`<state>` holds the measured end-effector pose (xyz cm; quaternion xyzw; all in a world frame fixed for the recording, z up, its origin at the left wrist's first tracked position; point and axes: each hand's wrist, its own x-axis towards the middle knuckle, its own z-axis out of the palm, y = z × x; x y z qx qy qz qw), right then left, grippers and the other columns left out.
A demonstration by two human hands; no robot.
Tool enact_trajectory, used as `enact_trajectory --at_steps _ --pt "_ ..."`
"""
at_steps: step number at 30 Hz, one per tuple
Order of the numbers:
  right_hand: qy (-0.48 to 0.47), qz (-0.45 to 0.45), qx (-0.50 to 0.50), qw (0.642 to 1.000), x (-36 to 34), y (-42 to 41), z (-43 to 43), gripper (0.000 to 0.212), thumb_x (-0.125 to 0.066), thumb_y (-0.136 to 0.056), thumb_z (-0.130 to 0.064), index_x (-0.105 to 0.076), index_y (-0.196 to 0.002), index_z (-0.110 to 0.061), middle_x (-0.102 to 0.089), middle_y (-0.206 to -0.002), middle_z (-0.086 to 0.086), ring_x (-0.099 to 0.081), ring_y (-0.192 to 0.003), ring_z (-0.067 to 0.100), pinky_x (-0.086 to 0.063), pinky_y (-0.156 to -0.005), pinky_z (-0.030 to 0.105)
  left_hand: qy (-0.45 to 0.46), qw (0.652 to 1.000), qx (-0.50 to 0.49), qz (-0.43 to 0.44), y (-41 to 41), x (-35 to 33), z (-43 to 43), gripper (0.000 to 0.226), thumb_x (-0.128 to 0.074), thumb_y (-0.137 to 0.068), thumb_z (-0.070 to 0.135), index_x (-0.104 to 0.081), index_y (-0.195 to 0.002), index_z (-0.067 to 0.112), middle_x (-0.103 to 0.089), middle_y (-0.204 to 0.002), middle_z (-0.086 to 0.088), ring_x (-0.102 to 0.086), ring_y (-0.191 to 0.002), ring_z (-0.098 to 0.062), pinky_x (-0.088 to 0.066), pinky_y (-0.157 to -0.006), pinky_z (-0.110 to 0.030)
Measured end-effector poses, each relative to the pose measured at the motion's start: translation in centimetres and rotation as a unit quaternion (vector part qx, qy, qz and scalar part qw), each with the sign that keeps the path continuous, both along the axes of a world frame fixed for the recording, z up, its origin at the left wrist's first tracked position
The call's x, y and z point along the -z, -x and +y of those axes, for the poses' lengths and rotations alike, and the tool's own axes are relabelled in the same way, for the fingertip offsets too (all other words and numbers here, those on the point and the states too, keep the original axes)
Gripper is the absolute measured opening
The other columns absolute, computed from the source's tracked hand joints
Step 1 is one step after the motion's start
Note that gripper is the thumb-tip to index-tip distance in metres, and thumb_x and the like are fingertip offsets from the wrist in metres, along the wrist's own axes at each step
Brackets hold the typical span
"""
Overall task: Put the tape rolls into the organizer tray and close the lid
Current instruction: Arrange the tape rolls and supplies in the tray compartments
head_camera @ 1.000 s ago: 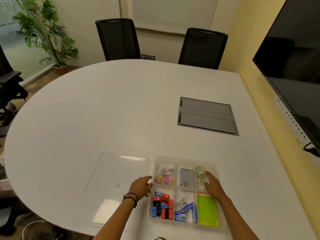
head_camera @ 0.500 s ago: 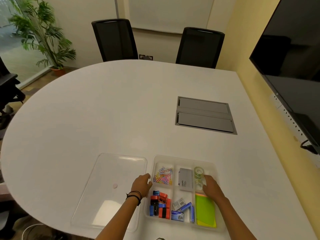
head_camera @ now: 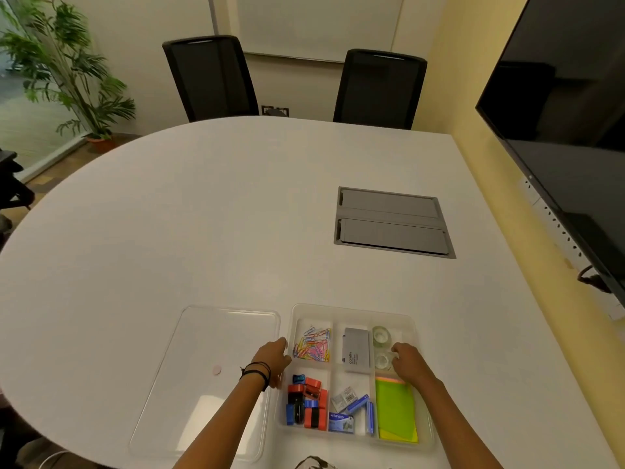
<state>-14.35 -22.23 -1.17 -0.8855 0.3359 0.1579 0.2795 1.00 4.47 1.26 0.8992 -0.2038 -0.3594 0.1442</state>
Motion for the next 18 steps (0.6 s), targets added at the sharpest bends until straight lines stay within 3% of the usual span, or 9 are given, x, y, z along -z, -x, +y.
enact_trajectory --at_steps 6,9,13,18 --pt "0.001 -0.074 0.018 0.997 -0.5 -0.5 0.2 0.046 -0.041 -0.093 0.002 -0.032 -0.139 0.000 -0.037 -0.146 0.018 -0.039 -0.134 0.028 -0.031 -0.111 0.031 -0.036 0.999 0.010 0.023 -1.3 -0.7 -0.9 0.038 -0.045 -0.097 0.016 -0.041 -0.133 0.005 -0.061 -0.125 -0.018 -0.062 -0.091 -0.027 -0.054 -0.093 -0.038" --pt "0.001 -0.112 -0.016 0.994 -0.6 -0.8 0.0 0.054 -0.035 -0.091 0.010 -0.030 -0.142 -0.005 -0.030 -0.151 0.014 -0.034 -0.138 0.025 -0.027 -0.114 0.032 -0.022 1.000 0.006 -0.003 -1.8 -1.3 -1.9 0.039 -0.041 -0.099 0.017 -0.034 -0.136 0.004 -0.062 -0.124 -0.020 -0.066 -0.097 -0.032 -0.056 -0.090 -0.040" --pt "0.012 -0.071 -0.092 0.993 -0.1 -1.1 -0.4 0.051 -0.035 -0.091 0.009 -0.039 -0.138 -0.010 -0.023 -0.155 0.008 -0.030 -0.140 0.020 -0.028 -0.114 0.028 -0.034 0.999 0.025 -0.022 -2.6 -1.8 -3.0 0.038 -0.037 -0.100 0.012 -0.031 -0.136 0.002 -0.061 -0.125 -0.022 -0.065 -0.107 -0.035 -0.055 -0.092 -0.041" --pt "0.024 -0.069 -0.073 0.995 0.3 -1.3 -0.9 0.041 -0.038 -0.090 0.007 -0.054 -0.125 -0.008 -0.033 -0.151 0.008 -0.038 -0.135 0.020 -0.032 -0.110 0.028 -0.082 0.995 0.057 0.006 -3.6 -1.8 -3.5 0.037 -0.039 -0.100 0.014 -0.032 -0.133 0.000 -0.057 -0.129 -0.022 -0.062 -0.112 -0.036 -0.052 -0.097 -0.042"
